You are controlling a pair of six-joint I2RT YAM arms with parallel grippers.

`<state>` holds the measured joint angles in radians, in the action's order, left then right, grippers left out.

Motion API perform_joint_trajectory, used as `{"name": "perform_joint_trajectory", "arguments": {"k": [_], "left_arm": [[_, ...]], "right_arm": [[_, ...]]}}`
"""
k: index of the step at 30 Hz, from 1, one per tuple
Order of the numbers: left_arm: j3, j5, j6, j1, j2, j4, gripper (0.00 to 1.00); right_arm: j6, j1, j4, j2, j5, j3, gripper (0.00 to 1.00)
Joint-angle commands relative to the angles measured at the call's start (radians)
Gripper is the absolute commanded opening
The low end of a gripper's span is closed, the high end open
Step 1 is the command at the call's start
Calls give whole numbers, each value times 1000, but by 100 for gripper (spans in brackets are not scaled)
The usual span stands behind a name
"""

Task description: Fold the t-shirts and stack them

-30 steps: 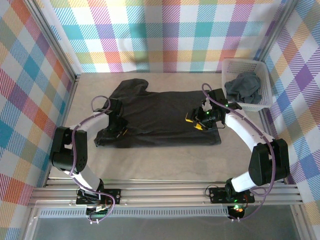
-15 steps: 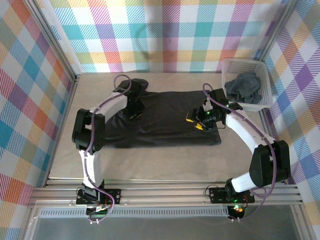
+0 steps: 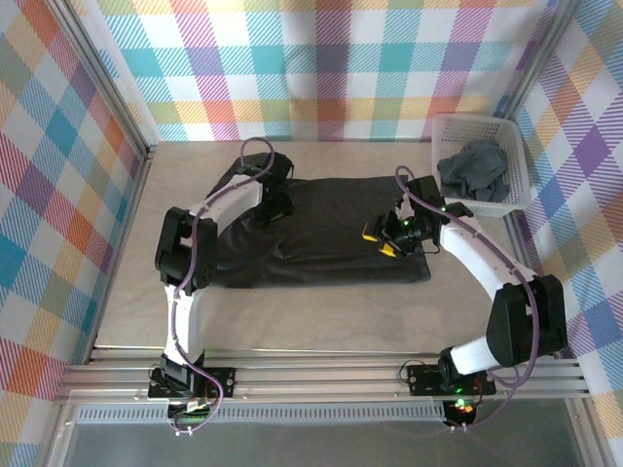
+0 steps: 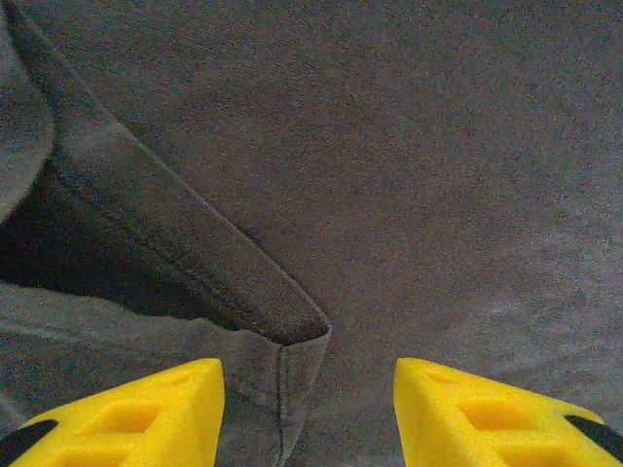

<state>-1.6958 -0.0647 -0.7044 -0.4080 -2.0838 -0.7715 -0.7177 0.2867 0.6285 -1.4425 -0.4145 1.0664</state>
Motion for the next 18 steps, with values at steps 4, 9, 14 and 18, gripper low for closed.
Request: {"name": "perform_joint_trajectory", "arguments": {"k": [4,9,14,18], "left_arm": [[202,22,-66,108,235,84,35],[292,162,-95,239,212,162,10],[216,235,-59,267,93,167,0],[169,211,-47,268,31,129,0]], "right_arm": [[-20,0,-23,-22,-66,-22,52],[-20,9,-42,-81,-98,6,45],[-23,20,-39,-126,-106,51,39],[-32,26,-43,-146,-103,74,38]]}}
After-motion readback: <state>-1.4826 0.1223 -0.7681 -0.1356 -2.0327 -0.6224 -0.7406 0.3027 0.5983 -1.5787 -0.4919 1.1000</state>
